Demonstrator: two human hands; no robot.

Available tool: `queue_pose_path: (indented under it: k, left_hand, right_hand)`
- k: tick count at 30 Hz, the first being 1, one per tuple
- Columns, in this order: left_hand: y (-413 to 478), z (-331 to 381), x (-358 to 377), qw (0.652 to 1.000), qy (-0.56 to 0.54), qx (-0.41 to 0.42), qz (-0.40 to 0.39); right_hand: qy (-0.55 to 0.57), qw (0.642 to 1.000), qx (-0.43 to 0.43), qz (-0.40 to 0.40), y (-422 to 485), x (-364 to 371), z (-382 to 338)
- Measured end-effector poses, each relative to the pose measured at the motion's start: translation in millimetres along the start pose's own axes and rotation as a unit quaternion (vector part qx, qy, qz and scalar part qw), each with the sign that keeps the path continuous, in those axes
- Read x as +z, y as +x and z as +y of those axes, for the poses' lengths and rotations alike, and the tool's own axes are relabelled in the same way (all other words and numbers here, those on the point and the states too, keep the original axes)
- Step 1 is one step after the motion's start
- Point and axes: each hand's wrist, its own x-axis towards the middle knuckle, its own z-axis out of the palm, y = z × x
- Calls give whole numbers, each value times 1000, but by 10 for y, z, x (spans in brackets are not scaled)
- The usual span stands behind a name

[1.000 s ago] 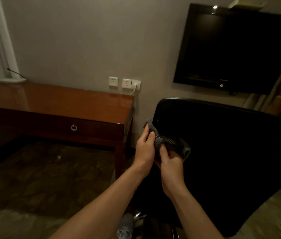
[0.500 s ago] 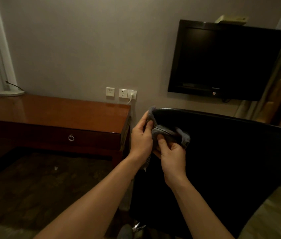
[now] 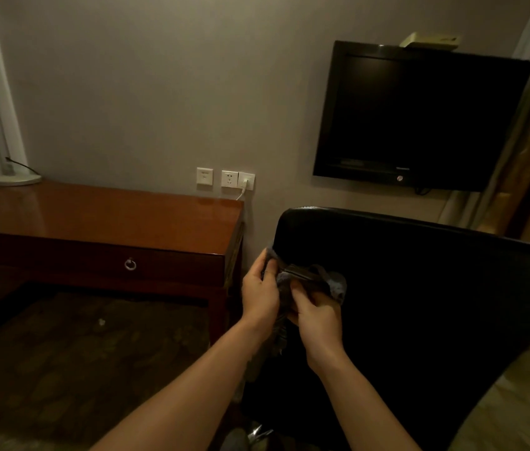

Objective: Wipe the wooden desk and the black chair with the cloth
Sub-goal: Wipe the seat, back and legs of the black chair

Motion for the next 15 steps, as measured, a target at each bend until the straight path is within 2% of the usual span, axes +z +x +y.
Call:
queue_pose_path:
  k: [7,11,15]
  left_hand:
    - [64,457,242,995,-62,70,18]
    - [99,719,328,989,-17,145,-8]
    - [117,913,408,977,59,203,-40]
  right_hand:
    - [-15,997,-76,6,93,-47,-444]
    - [-6,994,-109,-5,76,-66,-704]
    - [23,994,-105,12,32,-110,-885]
